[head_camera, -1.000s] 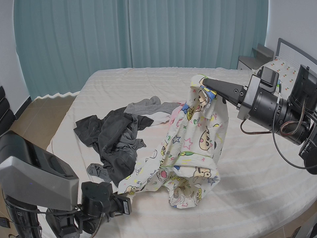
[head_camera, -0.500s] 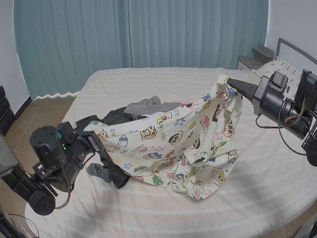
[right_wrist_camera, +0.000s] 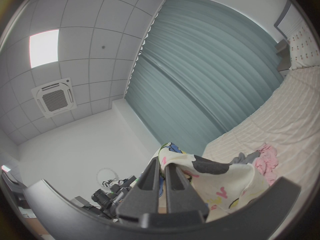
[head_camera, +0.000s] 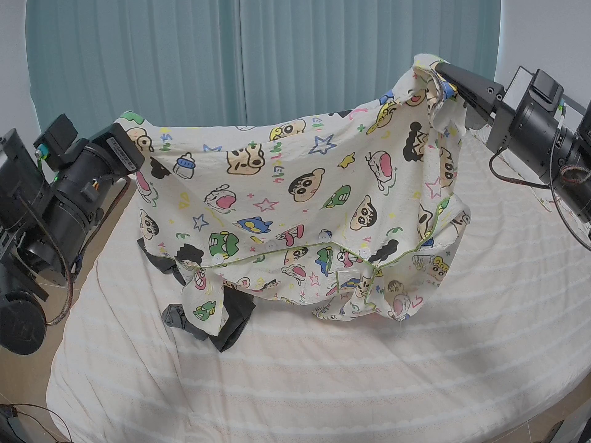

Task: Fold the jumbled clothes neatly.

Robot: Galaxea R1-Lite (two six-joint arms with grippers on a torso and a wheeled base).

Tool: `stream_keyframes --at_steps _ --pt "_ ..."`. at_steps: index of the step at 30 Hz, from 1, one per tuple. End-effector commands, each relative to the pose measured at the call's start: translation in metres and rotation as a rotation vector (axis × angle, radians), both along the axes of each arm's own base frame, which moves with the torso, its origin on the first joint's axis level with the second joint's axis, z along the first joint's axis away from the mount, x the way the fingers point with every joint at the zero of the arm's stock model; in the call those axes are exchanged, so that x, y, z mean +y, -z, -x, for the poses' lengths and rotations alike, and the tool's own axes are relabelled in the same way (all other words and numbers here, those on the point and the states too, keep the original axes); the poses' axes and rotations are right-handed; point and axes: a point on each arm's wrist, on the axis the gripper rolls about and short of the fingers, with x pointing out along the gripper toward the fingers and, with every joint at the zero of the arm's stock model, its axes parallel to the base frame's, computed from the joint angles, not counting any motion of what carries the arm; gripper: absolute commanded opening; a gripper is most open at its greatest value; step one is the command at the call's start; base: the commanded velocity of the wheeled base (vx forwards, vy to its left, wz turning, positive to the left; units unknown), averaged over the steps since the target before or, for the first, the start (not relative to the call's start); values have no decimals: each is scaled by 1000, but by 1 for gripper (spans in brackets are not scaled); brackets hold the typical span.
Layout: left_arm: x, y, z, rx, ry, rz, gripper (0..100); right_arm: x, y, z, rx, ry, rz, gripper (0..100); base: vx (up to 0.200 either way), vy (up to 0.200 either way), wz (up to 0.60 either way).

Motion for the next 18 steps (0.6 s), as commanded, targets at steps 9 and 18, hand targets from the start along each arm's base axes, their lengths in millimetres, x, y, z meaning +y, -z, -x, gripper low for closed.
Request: stream_keyframes --at_steps 9,18 --pt "6 30 14 97 18 25 0 1 45 13 145 -24 80 0 0 0 0" --pt "4 60 21 212 58 66 0 -7 63 15 204 3 102 0 0 0 0"
